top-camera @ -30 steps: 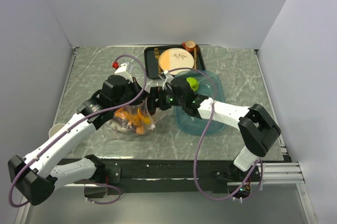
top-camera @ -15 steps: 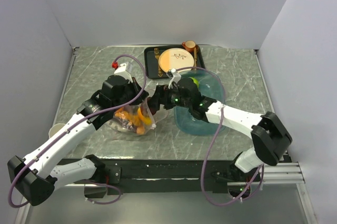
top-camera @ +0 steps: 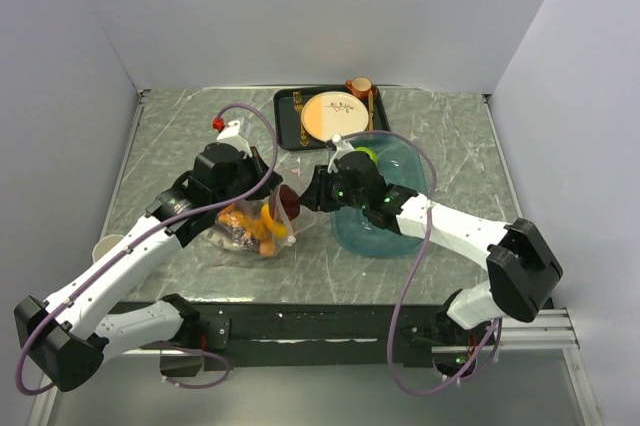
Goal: Place the food in the zip-top bag and seal the zipper
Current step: Place the fake fruit in the zipper food storage bag, then pick up the fake fruit from the bin.
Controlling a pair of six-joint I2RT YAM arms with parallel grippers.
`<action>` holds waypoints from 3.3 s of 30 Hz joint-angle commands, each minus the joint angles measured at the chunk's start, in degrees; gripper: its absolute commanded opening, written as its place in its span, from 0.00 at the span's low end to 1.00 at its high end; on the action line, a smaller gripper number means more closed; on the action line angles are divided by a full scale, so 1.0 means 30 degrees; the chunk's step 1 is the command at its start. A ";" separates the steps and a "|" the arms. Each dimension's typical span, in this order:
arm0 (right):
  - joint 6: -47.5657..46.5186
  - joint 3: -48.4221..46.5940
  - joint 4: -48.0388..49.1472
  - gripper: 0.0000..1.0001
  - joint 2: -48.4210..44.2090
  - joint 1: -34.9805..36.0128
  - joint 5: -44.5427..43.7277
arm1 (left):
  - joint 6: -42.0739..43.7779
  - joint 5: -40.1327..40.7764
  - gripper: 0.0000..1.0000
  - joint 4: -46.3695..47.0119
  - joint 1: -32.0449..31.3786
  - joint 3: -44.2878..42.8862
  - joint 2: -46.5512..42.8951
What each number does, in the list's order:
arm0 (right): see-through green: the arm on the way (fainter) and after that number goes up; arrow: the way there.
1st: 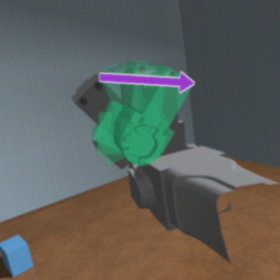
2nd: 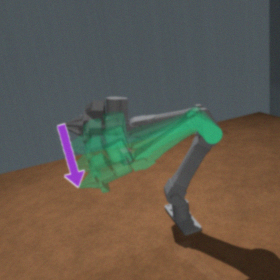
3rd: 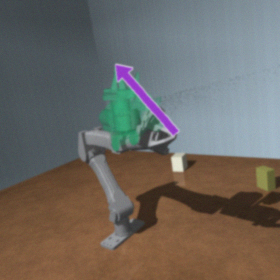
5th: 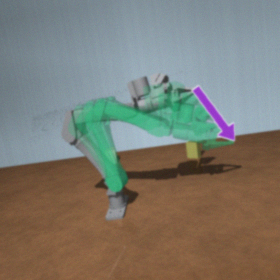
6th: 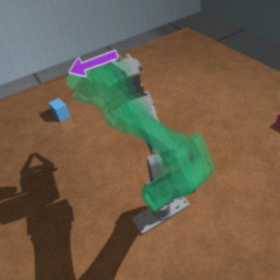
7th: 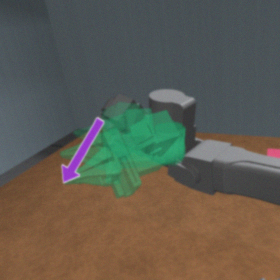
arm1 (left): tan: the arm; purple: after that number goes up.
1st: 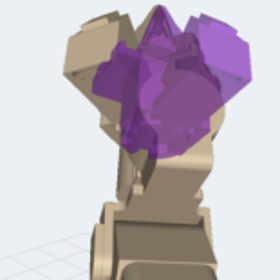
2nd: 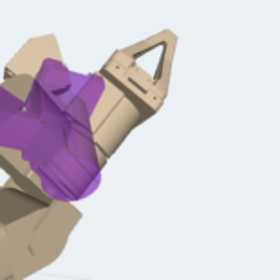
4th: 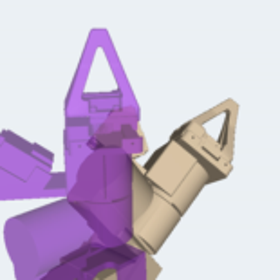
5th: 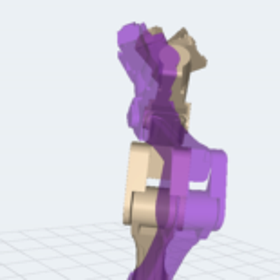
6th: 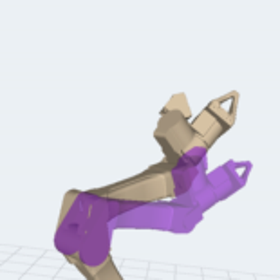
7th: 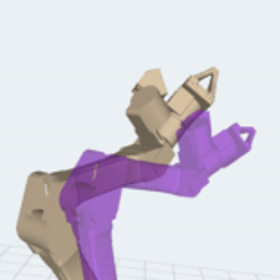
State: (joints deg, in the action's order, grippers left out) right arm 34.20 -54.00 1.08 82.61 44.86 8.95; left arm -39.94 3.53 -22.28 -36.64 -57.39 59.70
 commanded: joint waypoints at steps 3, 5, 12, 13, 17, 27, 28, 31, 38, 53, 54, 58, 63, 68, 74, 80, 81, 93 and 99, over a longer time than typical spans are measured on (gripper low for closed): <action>-0.0324 -0.1097 -0.1060 0.36 0.1023 0.0046 -0.0114 | -0.0162 0.0025 0.01 0.0514 -0.0090 -0.0149 -0.0565; -0.0353 -0.1685 -0.1268 0.36 0.1640 0.0104 0.0705 | -0.0133 -0.0005 0.01 0.0485 -0.0090 -0.0207 -0.0507; -0.0470 -0.3504 -0.0919 0.39 0.3430 0.0631 0.1909 | -0.0104 -0.0034 0.01 0.0368 -0.0090 -0.0236 -0.0448; -0.0500 -0.3476 -0.0801 0.40 0.3402 0.0632 0.1880 | -0.0103 -0.0005 0.01 0.0367 -0.0090 -0.0237 -0.0448; -0.0734 -0.3359 -0.0624 0.44 0.3138 0.0661 0.1850 | -0.0162 -0.0004 0.01 0.0513 -0.0090 -0.0149 -0.0389; -0.1144 -0.2919 -0.0769 0.54 0.1998 0.0603 0.1327 | -0.0045 -0.0034 0.01 0.0543 -0.0090 -0.0237 -0.0184; -0.1348 -0.2774 -0.0858 0.54 0.1676 0.0603 0.0337 | -0.0045 0.0024 0.01 0.0485 -0.0090 -0.0237 -0.0213; -0.1352 -0.1779 -0.1121 0.58 0.0008 0.0340 -0.1654 | -0.0074 -0.0004 0.01 0.0426 -0.0090 -0.0120 -0.0330; -0.0178 0.1150 -0.1270 0.65 -0.3948 -0.2939 -0.2807 | -0.0103 -0.0151 0.01 0.0573 -0.0090 -0.0002 -0.0272; -0.0439 -0.0514 -0.2822 0.79 0.0233 -0.8009 -0.4066 | -0.0221 -0.0123 0.01 0.0427 -0.0090 0.0378 -0.0623; -0.0615 -0.1213 -0.2851 0.79 0.0643 -0.8126 -0.4096 | -0.0250 -0.0006 0.01 0.0397 -0.0090 0.0465 -0.0710; -0.1436 -0.3000 -0.3522 0.84 0.2985 -0.8449 -0.4330 | -0.0133 -0.0180 0.01 0.0515 -0.0090 0.0584 -0.0799; -0.1701 -0.4580 -0.3434 0.93 0.5063 -0.8654 -0.3864 | 0.0043 -0.0034 0.01 0.0308 -0.0090 0.0202 -0.0711; -0.1994 -0.5906 -0.4051 0.93 0.6652 -0.8713 -0.3831 | -0.0074 -0.0063 0.01 0.0455 -0.0090 0.0407 -0.0799; -0.2257 -0.6845 -0.4375 0.93 0.7825 -0.8860 -0.4360 | -0.0133 0.0054 0.01 0.0309 -0.0090 0.0379 -0.0828; -0.2550 -0.6610 -0.3497 0.93 0.8176 -0.9152 -0.3922 | -0.0016 0.0200 0.01 0.0250 -0.0090 0.0203 -0.0712; -0.2580 -0.6610 -0.3321 0.93 0.8293 -0.9182 -0.3631 | 0.0013 0.0200 0.01 0.0250 -0.0090 0.0174 -0.0682; -0.2521 -0.6756 -0.3056 0.86 0.8557 -0.9563 -0.2136 | 0.0073 0.0200 0.01 0.0192 -0.0090 0.0115 -0.0623; -0.2463 -0.7165 -0.3403 0.88 0.9230 -0.9563 -0.1343 | -0.0074 0.0200 0.01 0.0367 -0.0090 0.0115 -0.0594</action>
State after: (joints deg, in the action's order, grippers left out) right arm 27.33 -72.12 -9.23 107.90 16.49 2.92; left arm -40.12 3.51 -22.15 -36.64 -55.68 58.63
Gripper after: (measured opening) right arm 0.875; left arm 0.015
